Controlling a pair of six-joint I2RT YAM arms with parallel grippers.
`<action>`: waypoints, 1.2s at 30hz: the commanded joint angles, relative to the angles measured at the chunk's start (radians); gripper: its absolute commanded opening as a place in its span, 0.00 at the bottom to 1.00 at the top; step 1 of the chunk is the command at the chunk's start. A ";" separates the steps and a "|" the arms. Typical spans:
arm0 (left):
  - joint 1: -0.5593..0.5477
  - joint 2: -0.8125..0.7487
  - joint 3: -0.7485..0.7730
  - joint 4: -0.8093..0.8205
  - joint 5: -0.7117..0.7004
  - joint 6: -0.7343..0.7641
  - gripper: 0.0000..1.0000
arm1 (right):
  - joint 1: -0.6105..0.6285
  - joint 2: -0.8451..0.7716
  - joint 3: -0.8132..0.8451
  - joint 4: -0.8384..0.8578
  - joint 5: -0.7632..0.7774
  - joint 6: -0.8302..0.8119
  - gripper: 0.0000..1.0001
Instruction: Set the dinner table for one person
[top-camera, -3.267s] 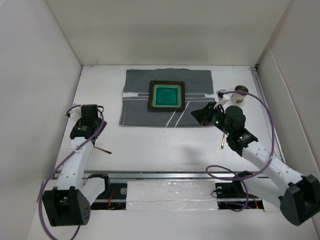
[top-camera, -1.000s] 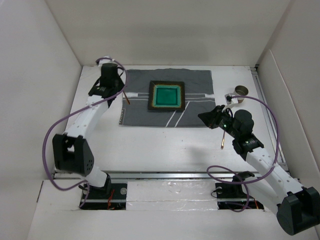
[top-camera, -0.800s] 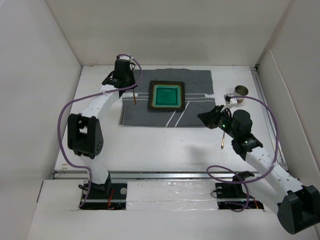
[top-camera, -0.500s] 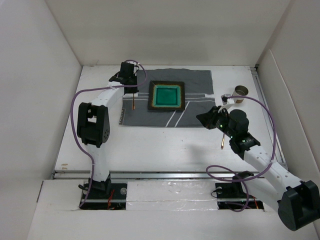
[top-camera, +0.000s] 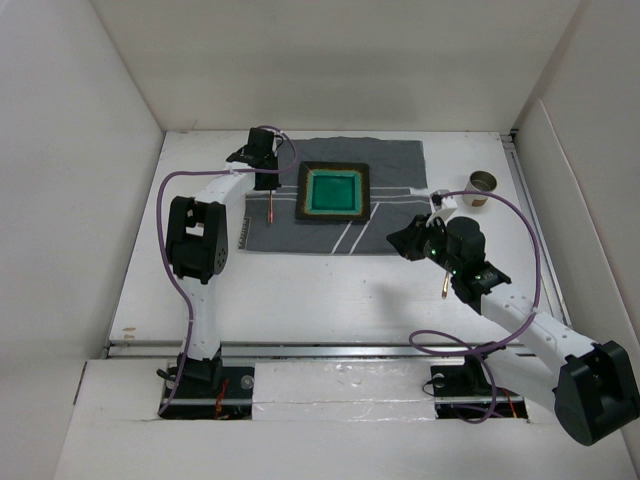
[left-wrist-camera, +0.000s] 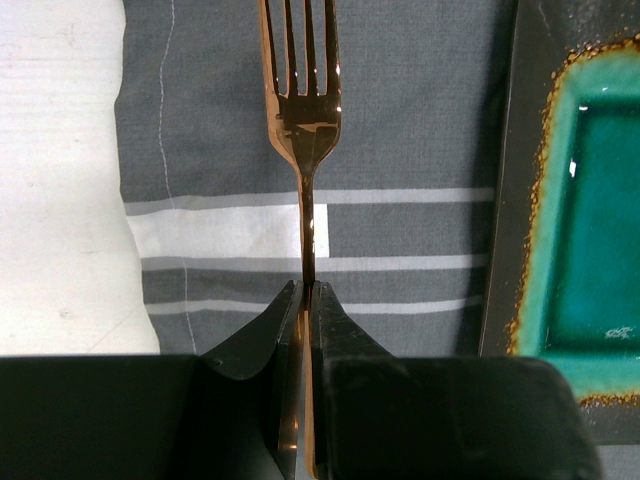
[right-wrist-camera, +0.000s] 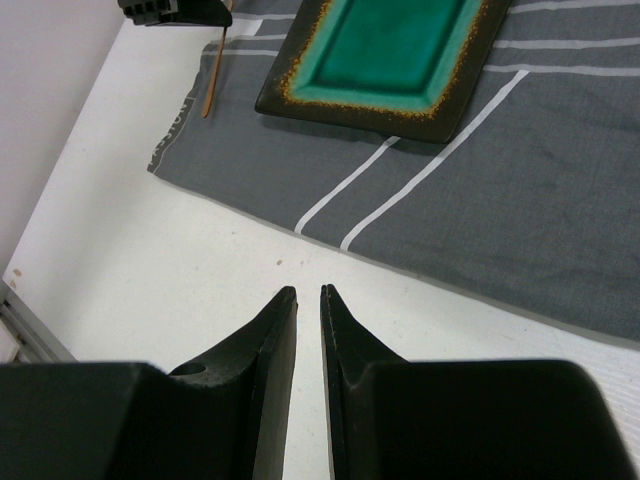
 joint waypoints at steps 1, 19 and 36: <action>0.003 0.014 0.058 0.011 0.020 -0.035 0.00 | 0.016 0.007 0.050 0.025 0.023 -0.026 0.22; 0.003 0.133 0.171 -0.031 -0.014 0.009 0.00 | 0.035 0.035 0.062 0.020 0.040 -0.035 0.22; -0.006 -0.067 0.102 0.003 -0.052 -0.038 0.44 | 0.044 0.026 0.061 -0.010 0.124 -0.037 0.03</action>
